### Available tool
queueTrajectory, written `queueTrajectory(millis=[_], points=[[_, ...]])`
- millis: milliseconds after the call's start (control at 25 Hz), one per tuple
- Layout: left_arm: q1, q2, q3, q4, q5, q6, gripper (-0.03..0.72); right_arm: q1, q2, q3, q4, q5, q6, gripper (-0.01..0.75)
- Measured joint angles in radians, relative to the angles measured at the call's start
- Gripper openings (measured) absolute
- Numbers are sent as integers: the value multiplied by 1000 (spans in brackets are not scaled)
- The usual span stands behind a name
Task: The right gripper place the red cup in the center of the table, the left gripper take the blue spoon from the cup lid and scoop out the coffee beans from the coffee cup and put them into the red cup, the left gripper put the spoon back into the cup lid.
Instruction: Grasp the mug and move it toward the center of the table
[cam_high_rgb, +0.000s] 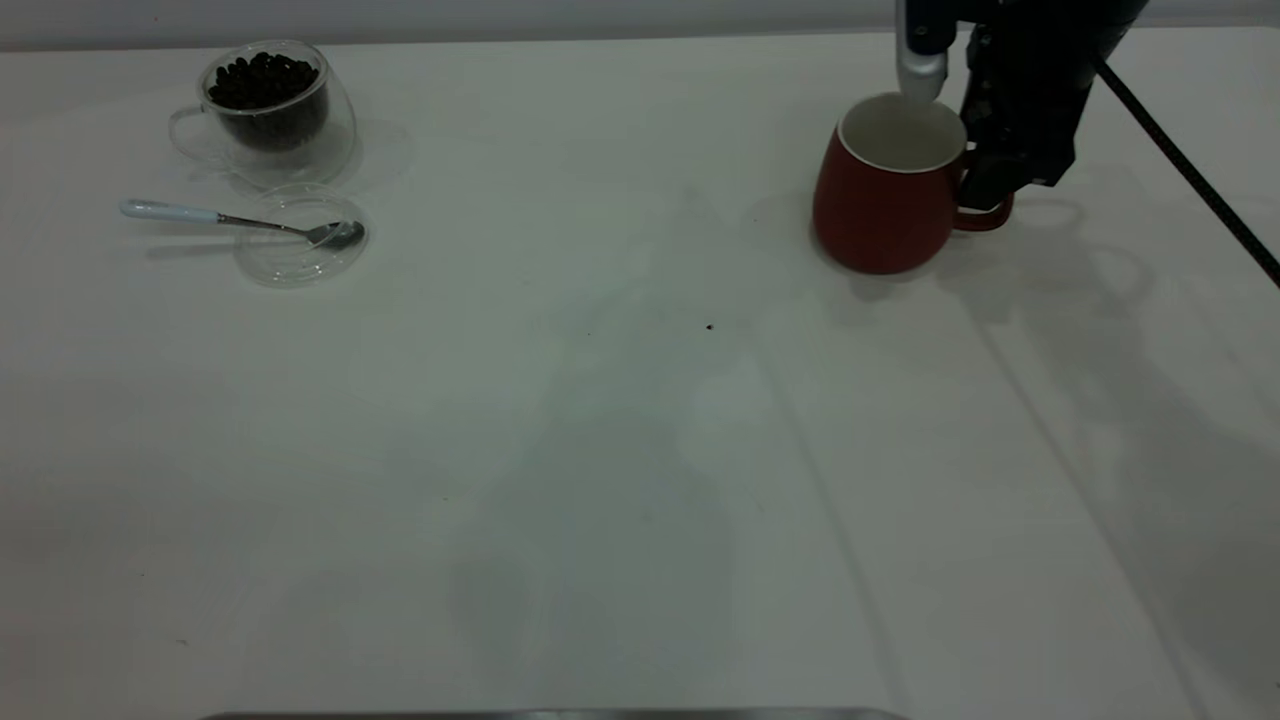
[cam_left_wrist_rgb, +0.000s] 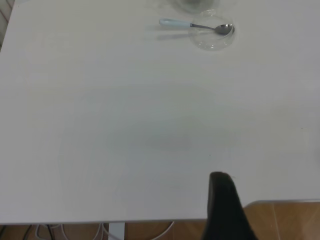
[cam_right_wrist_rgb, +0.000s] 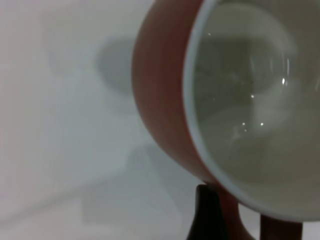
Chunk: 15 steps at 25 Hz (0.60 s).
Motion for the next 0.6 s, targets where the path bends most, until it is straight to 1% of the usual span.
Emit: queueTrajectory(millis=[600], points=[[0, 0, 0, 0, 0, 1, 518, 90, 0, 0, 31, -8, 0, 590]])
